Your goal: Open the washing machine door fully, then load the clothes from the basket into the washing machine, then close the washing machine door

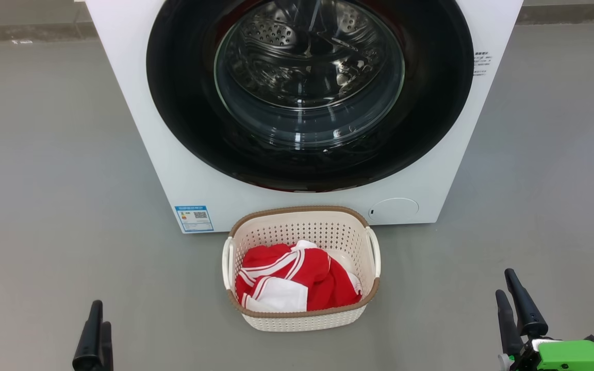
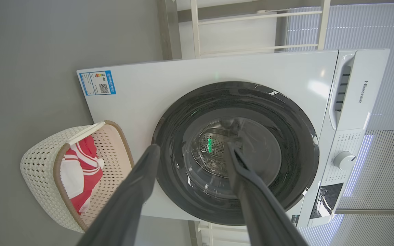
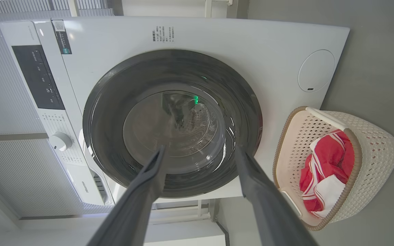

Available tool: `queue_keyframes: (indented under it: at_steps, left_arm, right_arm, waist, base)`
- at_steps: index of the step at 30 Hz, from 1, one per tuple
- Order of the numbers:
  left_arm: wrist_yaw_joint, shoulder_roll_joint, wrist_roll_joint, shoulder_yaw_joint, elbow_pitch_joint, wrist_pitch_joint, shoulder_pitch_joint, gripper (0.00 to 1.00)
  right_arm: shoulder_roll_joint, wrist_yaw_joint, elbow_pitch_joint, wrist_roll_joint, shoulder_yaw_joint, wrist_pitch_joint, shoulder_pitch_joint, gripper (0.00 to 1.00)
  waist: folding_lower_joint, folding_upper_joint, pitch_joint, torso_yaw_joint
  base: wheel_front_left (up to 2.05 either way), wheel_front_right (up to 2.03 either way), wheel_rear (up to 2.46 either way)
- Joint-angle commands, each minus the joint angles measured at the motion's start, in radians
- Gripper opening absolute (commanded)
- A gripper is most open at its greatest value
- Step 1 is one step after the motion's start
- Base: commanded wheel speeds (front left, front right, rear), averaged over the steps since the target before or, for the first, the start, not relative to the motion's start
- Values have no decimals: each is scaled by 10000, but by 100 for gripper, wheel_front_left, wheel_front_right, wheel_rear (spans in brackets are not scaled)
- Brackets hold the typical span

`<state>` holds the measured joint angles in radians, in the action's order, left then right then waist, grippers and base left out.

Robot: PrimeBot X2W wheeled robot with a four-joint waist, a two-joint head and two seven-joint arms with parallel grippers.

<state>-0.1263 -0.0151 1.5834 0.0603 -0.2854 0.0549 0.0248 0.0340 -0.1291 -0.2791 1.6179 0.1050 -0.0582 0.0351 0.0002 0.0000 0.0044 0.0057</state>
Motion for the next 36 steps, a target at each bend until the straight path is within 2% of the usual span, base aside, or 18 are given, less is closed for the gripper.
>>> queue_keyframes:
  at_steps: [1, 18, 36]
  left_arm:
    - [-9, -198, -215, 29, 356, -127, 378, 100]
    - [-14, -407, -1258, -185, 743, -623, 451, 100]
    - [-21, -660, -3940, -501, 1213, -1165, 515, 100]
  right_arm:
    - [131, -3, 365, -157, -147, 118, 393, 100]
    - [640, -5, 680, -1133, -986, 729, 636, 100]
    - [841, -7, 813, -3775, -1496, 1259, 936, 100]
  waist:
    - [-1, 0, 0, 7]
    - [-1, 0, 15, 57]
    - [-1, 0, 41, 64]
  base:
    - [0, 0, 0]
    - [0, 0, 0]
    - [0, 0, 0]
